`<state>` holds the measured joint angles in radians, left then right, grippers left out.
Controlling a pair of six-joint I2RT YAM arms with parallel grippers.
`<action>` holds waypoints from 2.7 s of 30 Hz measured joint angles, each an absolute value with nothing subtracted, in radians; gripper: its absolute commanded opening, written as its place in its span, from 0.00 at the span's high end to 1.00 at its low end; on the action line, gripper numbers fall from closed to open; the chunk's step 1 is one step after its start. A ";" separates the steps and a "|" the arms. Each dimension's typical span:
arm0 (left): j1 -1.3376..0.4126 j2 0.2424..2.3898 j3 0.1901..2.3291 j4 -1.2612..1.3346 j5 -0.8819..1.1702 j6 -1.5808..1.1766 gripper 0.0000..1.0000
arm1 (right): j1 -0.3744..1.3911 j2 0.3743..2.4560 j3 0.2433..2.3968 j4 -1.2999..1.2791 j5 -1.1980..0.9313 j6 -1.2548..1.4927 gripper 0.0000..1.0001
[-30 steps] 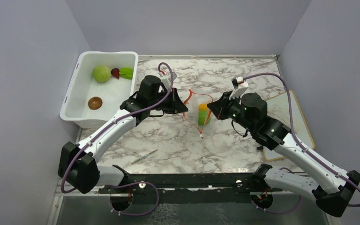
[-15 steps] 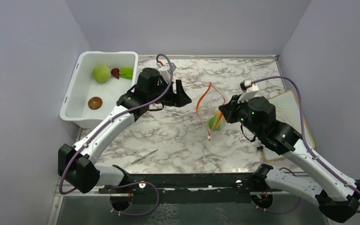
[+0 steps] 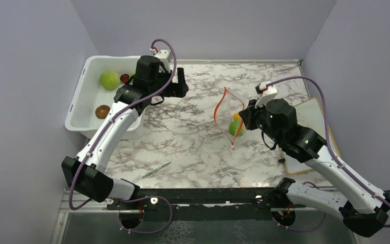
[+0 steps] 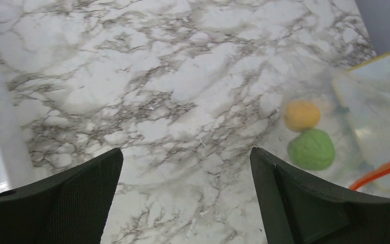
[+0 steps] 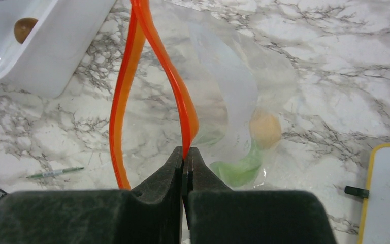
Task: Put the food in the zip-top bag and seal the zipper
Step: Pick up the fake vegetable from the bin.
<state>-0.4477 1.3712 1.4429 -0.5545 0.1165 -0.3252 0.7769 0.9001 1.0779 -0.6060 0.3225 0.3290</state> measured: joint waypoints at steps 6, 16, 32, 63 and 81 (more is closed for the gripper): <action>-0.284 1.426 1.466 -0.576 0.093 -0.292 0.05 | 0.777 0.974 0.991 -0.487 0.210 0.329 0.99; -0.139 1.513 1.466 -0.543 -0.047 -0.180 0.06 | 0.777 1.088 0.906 -0.348 0.079 0.344 0.99; 0.039 1.682 1.504 -0.313 -0.208 0.064 0.11 | 0.777 1.065 0.879 -0.279 0.062 0.320 0.99; 0.169 2.189 1.843 -0.154 -0.303 0.183 0.02 | 0.777 1.100 0.902 -0.283 0.019 0.335 0.99; 0.173 2.305 1.876 -0.192 -0.313 0.183 0.09 | 0.777 1.092 0.914 -0.279 0.009 0.328 0.99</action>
